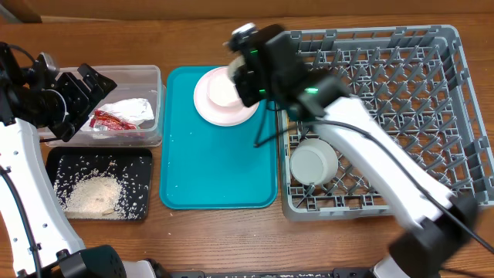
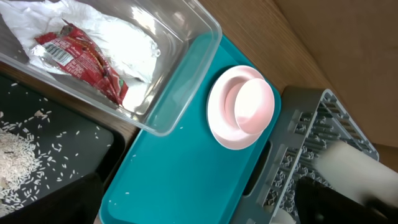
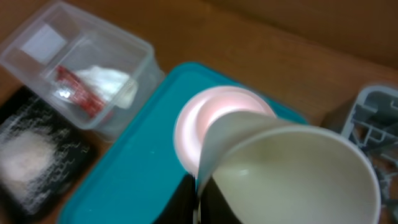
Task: Sort waste into correct bins and load items into the dishwasher
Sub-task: 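Grasp the cream cup on the pink plate with the right gripper, then carry the cup into the dish rack and lower it on its side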
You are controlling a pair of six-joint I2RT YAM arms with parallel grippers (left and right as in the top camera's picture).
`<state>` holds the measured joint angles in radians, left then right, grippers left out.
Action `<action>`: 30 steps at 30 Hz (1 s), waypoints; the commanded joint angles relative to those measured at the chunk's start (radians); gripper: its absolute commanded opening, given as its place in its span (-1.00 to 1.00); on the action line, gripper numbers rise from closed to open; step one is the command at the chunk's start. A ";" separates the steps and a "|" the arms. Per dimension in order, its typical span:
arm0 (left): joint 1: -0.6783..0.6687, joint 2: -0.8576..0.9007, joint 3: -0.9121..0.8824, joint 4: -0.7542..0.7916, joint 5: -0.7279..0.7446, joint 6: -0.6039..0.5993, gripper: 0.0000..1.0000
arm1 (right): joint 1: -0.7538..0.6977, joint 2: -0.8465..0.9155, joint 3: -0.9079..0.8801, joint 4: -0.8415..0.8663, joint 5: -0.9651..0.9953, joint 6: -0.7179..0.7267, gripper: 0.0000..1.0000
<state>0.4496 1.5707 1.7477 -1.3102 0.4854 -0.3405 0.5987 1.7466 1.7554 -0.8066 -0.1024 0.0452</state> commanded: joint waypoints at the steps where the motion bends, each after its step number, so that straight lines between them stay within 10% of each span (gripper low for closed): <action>1: -0.001 -0.019 0.015 0.002 0.001 0.012 1.00 | -0.122 -0.111 0.013 -0.143 -0.242 0.090 -0.92; 6: -0.001 -0.019 0.015 0.002 0.001 0.012 1.00 | -0.359 -0.127 -0.026 -0.340 -0.649 0.077 -0.92; 13: -0.001 -0.019 0.015 0.002 0.001 0.012 1.00 | -0.484 -0.127 -0.255 -0.132 -0.983 0.073 -0.92; 30: -0.001 -0.019 0.015 0.002 0.001 0.012 1.00 | -0.487 -0.110 -0.560 0.266 -0.990 0.130 -0.92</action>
<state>0.4496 1.5707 1.7477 -1.3102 0.4862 -0.3405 0.1165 1.6394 1.2003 -0.5533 -1.0676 0.1829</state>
